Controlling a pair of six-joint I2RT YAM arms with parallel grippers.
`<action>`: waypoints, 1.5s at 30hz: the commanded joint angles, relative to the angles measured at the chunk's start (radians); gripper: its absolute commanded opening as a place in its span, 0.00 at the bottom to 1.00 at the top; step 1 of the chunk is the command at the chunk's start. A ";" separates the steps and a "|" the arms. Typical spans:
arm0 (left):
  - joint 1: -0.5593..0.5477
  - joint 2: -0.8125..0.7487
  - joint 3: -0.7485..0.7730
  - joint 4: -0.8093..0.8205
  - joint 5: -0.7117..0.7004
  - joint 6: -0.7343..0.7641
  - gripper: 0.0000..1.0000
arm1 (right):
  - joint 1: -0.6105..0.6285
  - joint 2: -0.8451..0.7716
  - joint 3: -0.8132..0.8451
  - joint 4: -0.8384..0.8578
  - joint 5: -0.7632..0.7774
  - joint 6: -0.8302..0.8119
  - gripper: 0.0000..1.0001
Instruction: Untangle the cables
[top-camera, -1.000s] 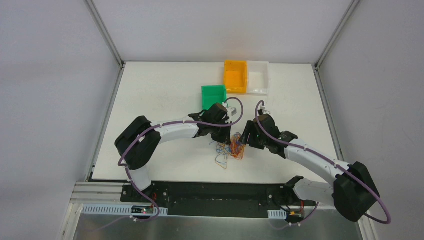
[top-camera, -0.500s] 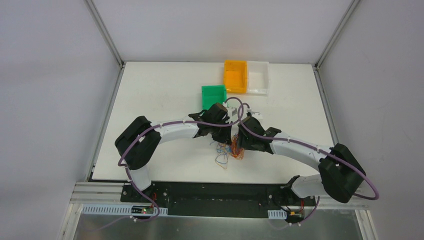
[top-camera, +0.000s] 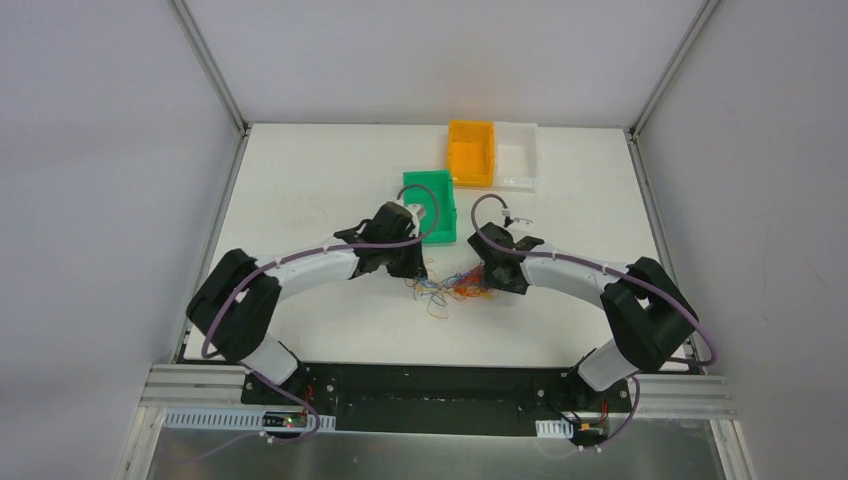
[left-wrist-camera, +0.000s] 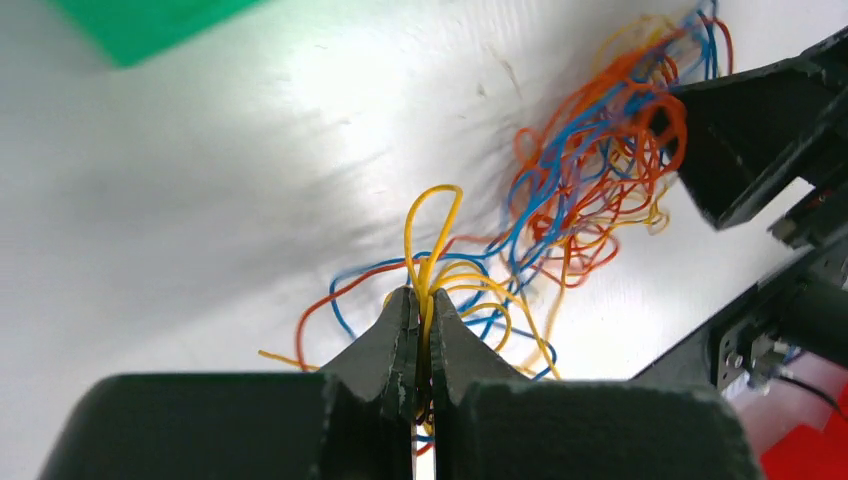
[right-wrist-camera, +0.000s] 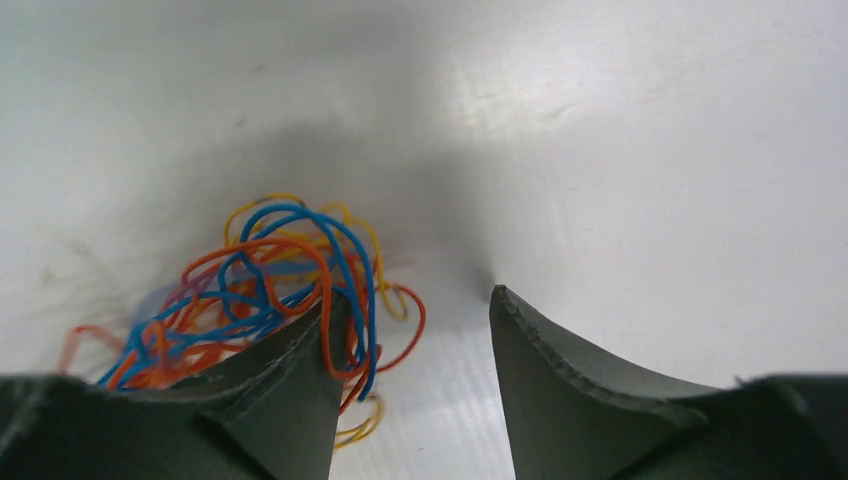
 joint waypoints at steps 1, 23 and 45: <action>0.077 -0.187 -0.095 -0.072 -0.069 0.007 0.00 | -0.079 -0.003 0.010 -0.154 0.123 0.091 0.56; 0.193 -0.415 -0.124 -0.314 -0.264 0.048 0.03 | -0.356 -0.442 -0.117 -0.052 -0.186 -0.070 0.67; -0.048 -0.089 0.223 -0.226 -0.049 0.378 0.78 | -0.094 -0.432 -0.266 0.401 -0.527 -0.026 0.69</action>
